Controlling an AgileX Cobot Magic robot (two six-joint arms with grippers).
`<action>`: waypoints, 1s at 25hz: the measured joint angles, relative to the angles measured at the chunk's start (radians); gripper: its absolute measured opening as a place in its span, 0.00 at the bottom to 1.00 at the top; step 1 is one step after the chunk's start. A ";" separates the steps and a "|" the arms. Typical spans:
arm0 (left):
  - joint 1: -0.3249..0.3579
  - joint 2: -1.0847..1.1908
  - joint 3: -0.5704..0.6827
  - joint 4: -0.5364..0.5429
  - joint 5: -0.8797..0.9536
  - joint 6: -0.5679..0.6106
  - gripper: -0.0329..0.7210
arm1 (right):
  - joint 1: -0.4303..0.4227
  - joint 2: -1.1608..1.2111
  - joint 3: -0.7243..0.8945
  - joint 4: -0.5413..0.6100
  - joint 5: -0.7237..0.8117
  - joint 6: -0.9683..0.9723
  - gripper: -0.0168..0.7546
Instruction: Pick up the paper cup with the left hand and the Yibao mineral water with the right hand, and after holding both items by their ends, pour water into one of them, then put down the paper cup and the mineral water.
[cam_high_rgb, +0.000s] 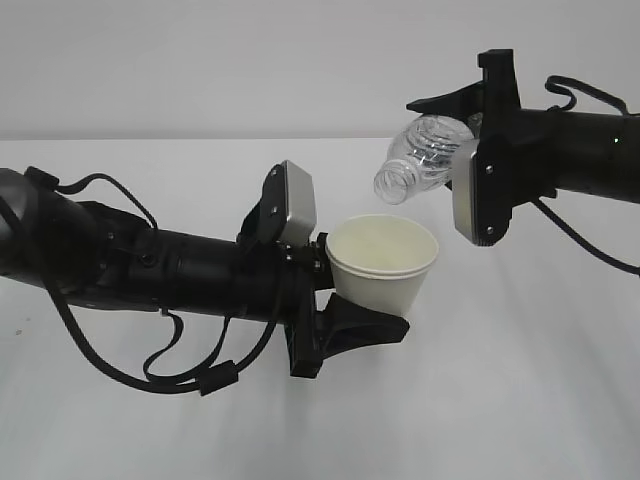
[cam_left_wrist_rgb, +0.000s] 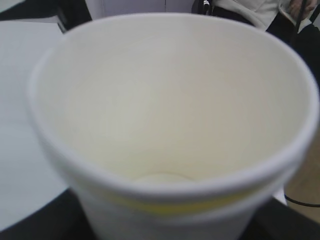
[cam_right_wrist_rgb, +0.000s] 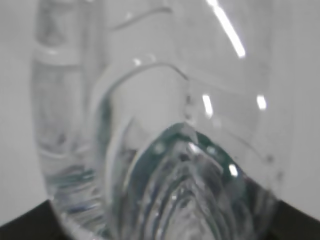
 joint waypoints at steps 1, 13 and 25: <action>0.000 0.000 0.000 -0.005 0.002 0.000 0.62 | 0.000 0.000 0.000 0.000 0.000 -0.002 0.62; 0.000 0.000 0.000 -0.039 0.027 -0.002 0.62 | 0.000 0.002 0.000 0.000 0.000 -0.033 0.62; 0.000 0.000 0.000 -0.057 0.030 -0.002 0.62 | 0.000 0.002 0.000 0.003 0.000 -0.061 0.62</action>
